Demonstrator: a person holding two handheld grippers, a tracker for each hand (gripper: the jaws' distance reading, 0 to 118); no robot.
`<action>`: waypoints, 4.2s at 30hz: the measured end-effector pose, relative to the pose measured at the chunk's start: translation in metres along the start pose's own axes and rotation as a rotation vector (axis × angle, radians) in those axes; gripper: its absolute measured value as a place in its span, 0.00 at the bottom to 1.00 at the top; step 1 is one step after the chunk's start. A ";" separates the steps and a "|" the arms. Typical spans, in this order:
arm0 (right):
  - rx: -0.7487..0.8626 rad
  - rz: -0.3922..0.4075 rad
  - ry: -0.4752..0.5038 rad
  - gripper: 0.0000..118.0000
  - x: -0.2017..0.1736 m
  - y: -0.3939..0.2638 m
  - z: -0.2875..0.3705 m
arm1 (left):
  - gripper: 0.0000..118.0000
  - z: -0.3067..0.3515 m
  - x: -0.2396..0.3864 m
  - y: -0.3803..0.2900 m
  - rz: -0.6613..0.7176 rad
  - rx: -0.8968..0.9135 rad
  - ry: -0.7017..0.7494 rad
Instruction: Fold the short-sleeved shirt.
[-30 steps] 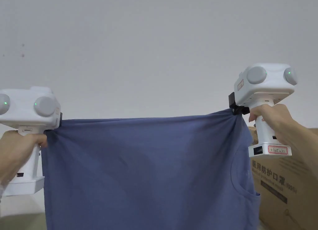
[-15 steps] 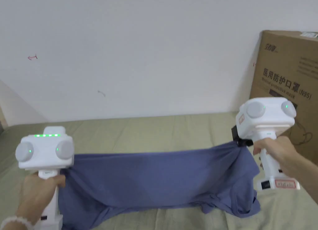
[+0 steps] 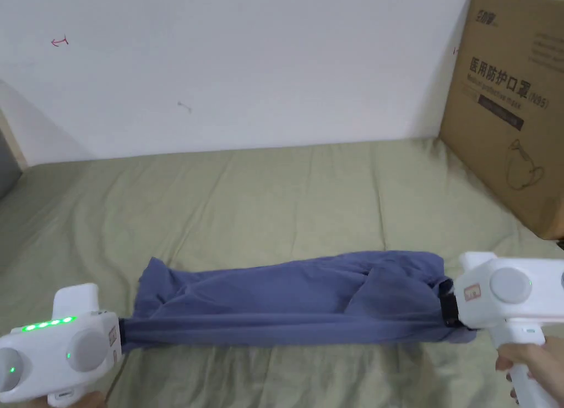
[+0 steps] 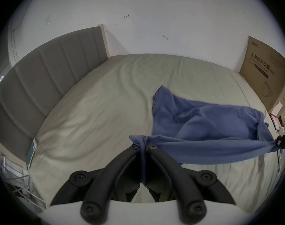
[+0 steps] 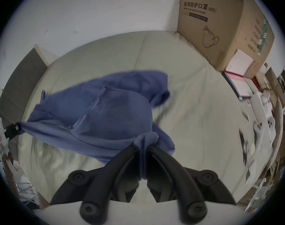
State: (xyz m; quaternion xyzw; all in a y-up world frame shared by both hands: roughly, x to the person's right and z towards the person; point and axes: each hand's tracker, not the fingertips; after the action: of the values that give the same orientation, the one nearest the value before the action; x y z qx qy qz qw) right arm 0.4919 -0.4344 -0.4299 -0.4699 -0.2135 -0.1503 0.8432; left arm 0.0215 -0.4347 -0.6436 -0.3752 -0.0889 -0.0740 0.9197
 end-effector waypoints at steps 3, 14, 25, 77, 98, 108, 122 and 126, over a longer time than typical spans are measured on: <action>-0.018 -0.073 0.032 0.05 0.001 -0.058 0.023 | 0.03 0.036 -0.012 -0.039 -0.042 -0.026 0.016; -0.050 -0.088 0.037 0.05 0.026 -0.218 0.093 | 0.03 0.129 -0.061 -0.180 -0.074 -0.131 -0.019; 0.056 -0.058 -0.021 0.75 0.028 -0.223 0.120 | 0.93 0.153 -0.061 -0.195 -0.043 -0.127 -0.075; -0.053 0.039 0.005 0.04 0.001 -0.221 0.123 | 0.05 0.131 -0.073 -0.180 0.005 -0.211 -0.079; 0.020 0.051 -0.005 0.05 0.018 -0.122 0.083 | 0.13 0.102 -0.064 -0.103 0.007 -0.157 -0.055; -0.038 -0.098 0.052 0.00 0.017 -0.205 0.081 | 0.54 0.099 -0.071 -0.159 0.080 -0.191 -0.113; 0.007 -0.222 0.105 0.59 0.042 -0.189 0.069 | 0.06 0.064 -0.060 -0.150 0.089 -0.302 -0.134; 0.006 -0.179 0.112 0.53 0.034 -0.156 0.038 | 0.06 0.076 -0.057 -0.143 0.090 -0.288 -0.132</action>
State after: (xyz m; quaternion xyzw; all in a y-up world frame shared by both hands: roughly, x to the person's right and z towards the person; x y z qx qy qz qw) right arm 0.4426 -0.4839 -0.2818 -0.4374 -0.2074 -0.2504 0.8384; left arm -0.0715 -0.4782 -0.5056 -0.5107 -0.1210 -0.0201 0.8510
